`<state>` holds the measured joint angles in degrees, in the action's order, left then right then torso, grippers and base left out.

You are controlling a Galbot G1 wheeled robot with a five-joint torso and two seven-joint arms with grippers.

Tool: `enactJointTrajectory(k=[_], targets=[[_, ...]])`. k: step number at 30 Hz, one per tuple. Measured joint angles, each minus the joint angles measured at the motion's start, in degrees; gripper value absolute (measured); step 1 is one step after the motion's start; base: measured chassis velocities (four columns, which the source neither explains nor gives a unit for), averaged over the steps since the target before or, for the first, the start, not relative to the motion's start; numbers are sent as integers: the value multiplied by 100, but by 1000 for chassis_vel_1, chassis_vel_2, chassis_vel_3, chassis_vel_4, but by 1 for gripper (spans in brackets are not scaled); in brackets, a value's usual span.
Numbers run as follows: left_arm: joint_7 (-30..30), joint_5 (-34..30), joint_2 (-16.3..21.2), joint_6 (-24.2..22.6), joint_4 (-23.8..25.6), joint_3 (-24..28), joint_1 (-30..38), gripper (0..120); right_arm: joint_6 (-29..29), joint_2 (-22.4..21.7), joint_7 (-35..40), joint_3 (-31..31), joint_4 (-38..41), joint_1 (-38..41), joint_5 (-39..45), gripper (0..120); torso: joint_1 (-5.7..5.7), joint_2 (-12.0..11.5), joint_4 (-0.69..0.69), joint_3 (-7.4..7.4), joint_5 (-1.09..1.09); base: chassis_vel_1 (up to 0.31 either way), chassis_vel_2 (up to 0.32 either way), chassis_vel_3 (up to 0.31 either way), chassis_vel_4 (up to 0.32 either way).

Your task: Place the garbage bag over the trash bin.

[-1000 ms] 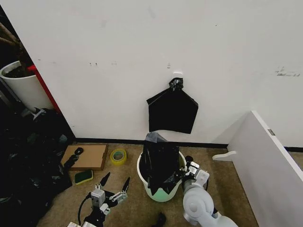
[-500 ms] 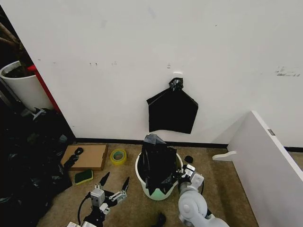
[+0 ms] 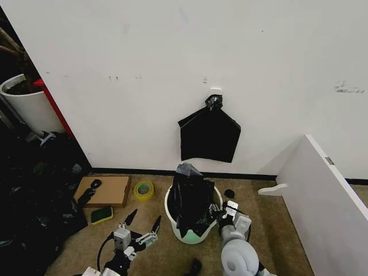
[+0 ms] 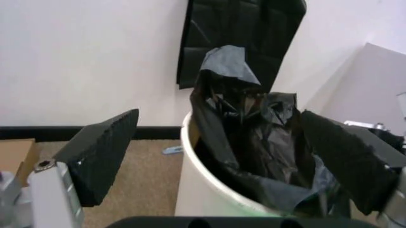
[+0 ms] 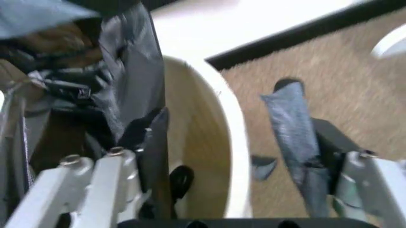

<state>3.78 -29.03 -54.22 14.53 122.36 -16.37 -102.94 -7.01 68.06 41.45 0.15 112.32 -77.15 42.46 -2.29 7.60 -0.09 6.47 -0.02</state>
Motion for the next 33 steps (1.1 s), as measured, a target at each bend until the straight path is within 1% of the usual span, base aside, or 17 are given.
enactJointTrajectory(k=[3, 6, 9, 10, 11, 12, 13, 15, 16, 18, 19, 21, 24, 26, 28, 29, 33], targets=[[260, -120, 164, -519, 261, 76, 180, 100, 38, -80, -28, 59, 240, -233, -306, 81, 0, 0, -2, 0, 0, 0, 0, 0, 0], [491, -483, 321, -972, 449, 170, 391, 100, 105, -128, -108, 82, 383, -397, -627, 95, 1, 0, -1, 0, -1, 0, 0, 0, 0], [755, -688, 352, -1254, 511, 223, 495, 100, 124, -147, -158, 40, 383, -391, -721, 99, 1, 0, -4, 0, 0, 0, 0, 0, 0], [886, -729, 327, -1351, 516, 241, 508, 100, 121, -155, -167, -8, 351, -341, -722, 100, 1, 0, -3, 0, -1, 0, 0, 0, 0], [1086, -813, 282, -1506, 521, 270, 546, 100, 106, -165, -180, -73, 297, -262, -721, 100, 1, 0, 5, 0, 0, 0, 0, 0, 0], [1251, -960, 253, -1643, 527, 304, 626, 100, 92, -172, -184, -96, 282, -232, -718, 100, 1, 0, 7, 0, 2, 0, 0, 0, 0], [1251, -960, 253, -1643, 527, 304, 626, 100, 92, -172, -184, -96, 282, -232, -718, 100, 1, 0, 7, 0, 2, 0, 0, 0, 0], [1506, -1294, 187, -1959, 561, 361, 813, 100, 40, -216, -183, -104, 304, -231, -704, 100, 0, 0, -2, 0, -2, 0, 0, 0, 0], [1581, -1416, 151, -2057, 576, 375, 867, 100, -1, -247, -190, -108, 336, -228, -684, 100, 0, 0, -4, 0, -2, 0, 0, 0, 0], [1688, -1657, 87, -2195, 579, 486, 1078, 99, -86, -355, -248, -95, 477, -276, -658, 100, 1, 0, 2, 0, 2, 0, 0, 0, 0], [1710, -1760, 69, -2236, 563, 583, 1230, 99, -97, -400, -265, -67, 540, -335, -673, 100, 1, 0, 1, 0, -2, 0, 0, 0, 0], [1710, -1760, 69, -2236, 563, 583, 1230, 99, -97, -400, -265, -67, 540, -335, -673, 100, 1, 0, 1, 0, -2, 0, 0, 0, 0], [1753, -2052, 30, -2371, 349, 1069, 1932, 99, -90, -511, -317, 72, 675, -486, -775, 100, 0, 0, -3, 0, -1, 0, 0, 0, 0], [1861, -2266, 2, -2514, 208, 1289, 2255, 99, -86, -527, -317, 103, 700, -505, -808, 100, 0, 0, -1, 0, 0, 0, 0, 0, 0], [2106, -2630, -65, -2853, 95, 1479, 2564, 99, -87, -526, -313, 111, 715, -521, -854, 100, 0, 0, -1, 0, 0, 0, 0, 0, 0], [2106, -2630, -65, -2853, 95, 1479, 2564, 99, -87, -526, -313, 111, 715, -521, -854, 100, 0, 0, -1, 0, 0, 0, 0, 0, 0], [2394, -3023, -183, -3162, -27, 1696, 2918, 98, -87, -484, -304, 119, 719, -588, -962, 100, 0, 0, 0, 1, 0, 0, 0, 0, 0]])
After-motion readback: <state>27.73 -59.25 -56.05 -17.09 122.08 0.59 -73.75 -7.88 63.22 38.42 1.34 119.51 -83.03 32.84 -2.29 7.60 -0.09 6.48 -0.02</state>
